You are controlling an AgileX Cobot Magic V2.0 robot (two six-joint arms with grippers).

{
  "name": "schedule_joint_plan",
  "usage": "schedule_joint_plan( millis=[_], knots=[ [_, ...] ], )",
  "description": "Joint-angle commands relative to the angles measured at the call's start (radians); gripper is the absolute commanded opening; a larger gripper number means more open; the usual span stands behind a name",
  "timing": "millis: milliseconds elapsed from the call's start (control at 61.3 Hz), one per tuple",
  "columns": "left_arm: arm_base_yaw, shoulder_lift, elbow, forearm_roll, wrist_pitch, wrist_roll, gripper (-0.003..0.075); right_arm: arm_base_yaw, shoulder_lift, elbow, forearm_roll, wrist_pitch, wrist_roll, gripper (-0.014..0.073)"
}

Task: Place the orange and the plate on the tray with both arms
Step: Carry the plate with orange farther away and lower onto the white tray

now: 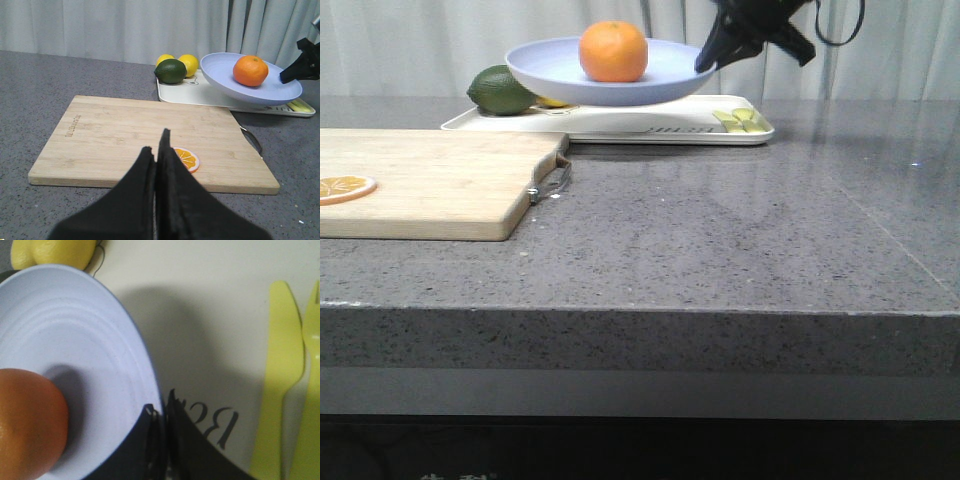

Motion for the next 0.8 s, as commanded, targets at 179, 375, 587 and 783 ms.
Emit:
schedule_joint_plan(
  millis=[179,375,587,783],
  knots=[
    [0.001,0.012,-0.025,-0.007,-0.088,-0.009,-0.0018,-0.003,0.027,-0.137,0.043,-0.171,0.027,-0.0062],
    [0.001,0.012,-0.025,-0.007,-0.088,-0.009,-0.0018,-0.003,0.050,-0.141,0.044,-0.252,0.035,-0.0062],
    [0.001,0.012,-0.025,-0.007,-0.088,-0.009,-0.0018,-0.003,0.051,-0.141,0.044,-0.325,0.035,-0.0062],
    [0.001,0.012,-0.025,-0.007,-0.088,-0.009,-0.0018,-0.003,0.061,-0.141,0.041,-0.346,0.035,-0.0062]
  ],
)
